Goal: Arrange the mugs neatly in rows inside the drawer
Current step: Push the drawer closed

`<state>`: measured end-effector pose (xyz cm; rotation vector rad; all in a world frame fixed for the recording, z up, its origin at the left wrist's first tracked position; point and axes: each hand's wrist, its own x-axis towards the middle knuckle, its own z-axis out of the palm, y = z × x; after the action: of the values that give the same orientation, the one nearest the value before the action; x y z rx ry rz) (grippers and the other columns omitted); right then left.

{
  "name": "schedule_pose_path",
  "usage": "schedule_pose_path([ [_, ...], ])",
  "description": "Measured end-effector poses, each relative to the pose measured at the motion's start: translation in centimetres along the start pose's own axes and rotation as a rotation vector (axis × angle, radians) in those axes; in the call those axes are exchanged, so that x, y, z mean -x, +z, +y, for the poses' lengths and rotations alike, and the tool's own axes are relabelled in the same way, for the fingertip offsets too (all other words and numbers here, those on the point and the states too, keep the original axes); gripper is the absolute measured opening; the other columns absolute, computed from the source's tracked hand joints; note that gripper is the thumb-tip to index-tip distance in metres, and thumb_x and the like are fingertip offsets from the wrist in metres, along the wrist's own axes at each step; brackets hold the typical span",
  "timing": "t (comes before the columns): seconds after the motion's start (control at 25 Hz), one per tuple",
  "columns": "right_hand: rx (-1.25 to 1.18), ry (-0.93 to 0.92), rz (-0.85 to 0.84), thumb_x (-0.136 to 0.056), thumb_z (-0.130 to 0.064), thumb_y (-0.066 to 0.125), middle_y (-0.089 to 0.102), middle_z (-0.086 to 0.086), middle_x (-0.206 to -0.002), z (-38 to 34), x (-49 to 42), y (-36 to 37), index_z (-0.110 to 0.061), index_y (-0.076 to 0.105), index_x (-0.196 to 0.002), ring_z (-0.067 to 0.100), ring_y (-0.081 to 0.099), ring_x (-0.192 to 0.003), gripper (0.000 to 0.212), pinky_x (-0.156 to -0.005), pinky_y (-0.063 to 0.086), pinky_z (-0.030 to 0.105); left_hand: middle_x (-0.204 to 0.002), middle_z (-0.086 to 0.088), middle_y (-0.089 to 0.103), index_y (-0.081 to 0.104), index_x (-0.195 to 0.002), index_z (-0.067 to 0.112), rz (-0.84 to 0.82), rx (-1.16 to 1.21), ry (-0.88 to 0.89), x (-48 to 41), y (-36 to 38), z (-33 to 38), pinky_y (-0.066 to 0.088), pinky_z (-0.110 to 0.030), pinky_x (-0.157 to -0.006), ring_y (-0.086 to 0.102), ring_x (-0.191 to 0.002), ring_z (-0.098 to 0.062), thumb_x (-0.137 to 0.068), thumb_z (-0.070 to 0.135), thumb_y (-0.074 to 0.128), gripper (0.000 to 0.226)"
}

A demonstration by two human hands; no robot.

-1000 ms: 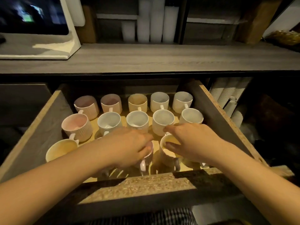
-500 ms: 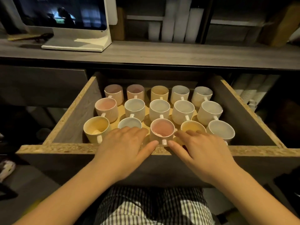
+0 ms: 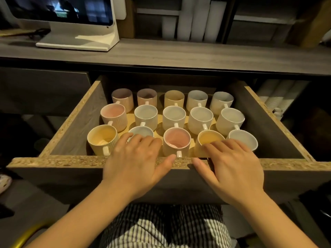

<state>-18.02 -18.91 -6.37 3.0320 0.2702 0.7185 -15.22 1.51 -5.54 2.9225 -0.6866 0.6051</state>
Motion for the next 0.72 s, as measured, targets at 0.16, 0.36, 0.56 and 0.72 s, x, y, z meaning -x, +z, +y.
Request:
schedule_pose_path([
  [0.16,0.009,0.002,0.014,-0.090,-0.063,0.019,0.073,0.001,-0.083,0.6,-2.4,0.9,-0.019,0.070,-0.082,0.023,0.065,-0.082,0.067,-0.076,0.048,0.034,-0.080,-0.003,0.072,0.069,-0.085,0.013,0.041,-0.017,-0.001,-2.3,0.8,-0.9,0.052,-0.042,-0.078,0.067,-0.076,-0.025,-0.093,0.055,0.006,0.076],
  [0.36,0.009,-0.016,0.048,-0.089,-0.064,0.023,0.073,0.001,-0.089,1.7,-4.5,1.8,-0.018,0.070,-0.095,0.024,0.065,-0.086,0.066,-0.076,0.048,0.033,-0.082,-0.005,0.072,0.070,-0.087,0.010,0.102,-0.045,0.063,-4.6,1.8,-1.7,0.052,-0.039,-0.073,0.067,-0.077,-0.026,-0.094,0.054,0.011,0.073],
  [0.56,0.016,-0.013,0.053,-0.089,-0.065,0.021,0.073,0.002,-0.091,2.4,-7.7,3.1,-0.018,0.068,-0.103,0.024,0.065,-0.088,0.068,-0.074,0.047,0.033,-0.088,-0.007,0.072,0.069,-0.094,0.008,0.121,-0.082,0.098,-7.6,2.8,-3.2,0.050,-0.043,-0.083,0.067,-0.082,-0.026,-0.091,0.058,0.018,0.072],
  [0.72,-0.008,-0.067,0.040,-0.083,-0.071,0.028,0.071,0.002,-0.107,3.6,-10.7,4.3,-0.020,0.062,-0.117,0.024,0.063,-0.102,0.070,-0.082,0.049,0.034,-0.100,-0.009,0.071,0.065,-0.107,0.006,0.100,-0.146,0.166,-10.6,3.9,-4.9,0.044,-0.050,-0.095,0.067,-0.093,-0.028,-0.077,0.068,0.037,0.074],
])
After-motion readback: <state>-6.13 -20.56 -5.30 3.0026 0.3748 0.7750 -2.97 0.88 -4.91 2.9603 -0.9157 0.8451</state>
